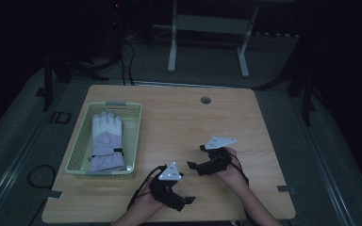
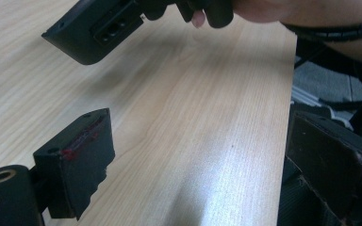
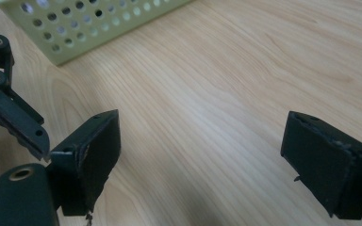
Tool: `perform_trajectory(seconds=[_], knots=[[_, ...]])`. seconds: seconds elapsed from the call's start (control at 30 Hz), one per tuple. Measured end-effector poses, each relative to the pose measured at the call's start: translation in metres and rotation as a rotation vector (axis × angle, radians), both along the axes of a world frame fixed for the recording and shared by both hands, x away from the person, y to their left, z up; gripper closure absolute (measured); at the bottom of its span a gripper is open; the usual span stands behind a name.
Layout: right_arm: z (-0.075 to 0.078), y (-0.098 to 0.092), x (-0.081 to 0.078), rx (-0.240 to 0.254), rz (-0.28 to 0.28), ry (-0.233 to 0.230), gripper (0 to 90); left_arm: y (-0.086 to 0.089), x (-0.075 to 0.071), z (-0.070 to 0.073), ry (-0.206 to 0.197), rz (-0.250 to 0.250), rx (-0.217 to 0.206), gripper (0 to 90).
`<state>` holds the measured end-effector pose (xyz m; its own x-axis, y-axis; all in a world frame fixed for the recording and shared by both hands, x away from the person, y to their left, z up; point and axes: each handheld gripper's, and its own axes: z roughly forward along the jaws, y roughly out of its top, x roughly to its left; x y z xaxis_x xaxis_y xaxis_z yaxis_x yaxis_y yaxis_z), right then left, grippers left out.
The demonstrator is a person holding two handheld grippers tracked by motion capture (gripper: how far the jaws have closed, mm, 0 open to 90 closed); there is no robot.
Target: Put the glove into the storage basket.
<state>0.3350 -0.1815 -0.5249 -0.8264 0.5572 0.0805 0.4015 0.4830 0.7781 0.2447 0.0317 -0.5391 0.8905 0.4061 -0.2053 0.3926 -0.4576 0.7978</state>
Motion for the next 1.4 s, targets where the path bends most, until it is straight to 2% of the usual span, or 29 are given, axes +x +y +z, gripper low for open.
perform_trajectory(seconds=[0.13,0.2,0.3,0.37,0.47,0.53,0.67,0.77,0.87,0.93,1.07,1.2,1.4], knots=[[-0.008,-0.011,-0.003,-0.005,-0.015,0.000,12.6,-0.005,0.002,-0.008,-0.005,-0.008,-0.001,8.7],[-0.011,-0.017,-0.004,-0.009,-0.017,-0.003,12.6,-0.006,0.004,-0.012,0.009,-0.020,-0.007,8.7],[-0.017,-0.025,-0.006,-0.019,-0.024,0.002,12.6,-0.009,0.004,-0.017,-0.017,-0.021,0.025,8.7],[-0.019,-0.029,-0.008,-0.023,-0.027,0.005,12.6,-0.010,0.005,-0.019,-0.013,-0.020,0.029,8.7],[-0.023,-0.035,-0.011,-0.026,-0.014,0.001,12.6,-0.012,0.005,-0.021,-0.011,-0.020,0.028,8.7],[-0.025,-0.039,-0.013,-0.046,-0.005,0.000,12.6,-0.013,0.006,-0.022,-0.005,-0.026,0.024,8.7],[-0.030,-0.048,-0.016,-0.036,-0.003,-0.012,12.6,-0.015,0.007,-0.023,-0.001,-0.032,0.023,8.7],[-0.031,-0.053,-0.019,-0.026,-0.005,-0.053,12.6,-0.018,0.006,-0.023,0.001,-0.035,0.026,8.7],[-0.033,-0.056,-0.020,-0.030,-0.019,-0.057,12.6,-0.020,0.005,-0.024,-0.005,-0.038,0.038,8.7],[-0.035,-0.058,-0.020,-0.022,-0.032,-0.057,12.6,-0.020,0.004,-0.023,-0.026,-0.038,0.047,8.7],[-0.037,-0.059,-0.022,-0.016,-0.047,-0.072,12.6,-0.020,0.002,-0.024,-0.034,-0.045,0.041,8.7],[-0.036,-0.059,-0.025,-0.007,-0.041,-0.101,12.6,-0.020,0.001,-0.025,-0.043,-0.054,0.048,8.7],[-0.037,-0.057,-0.026,-0.029,-0.031,-0.101,12.7,-0.019,0.001,-0.025,-0.042,-0.057,0.042,8.7]])
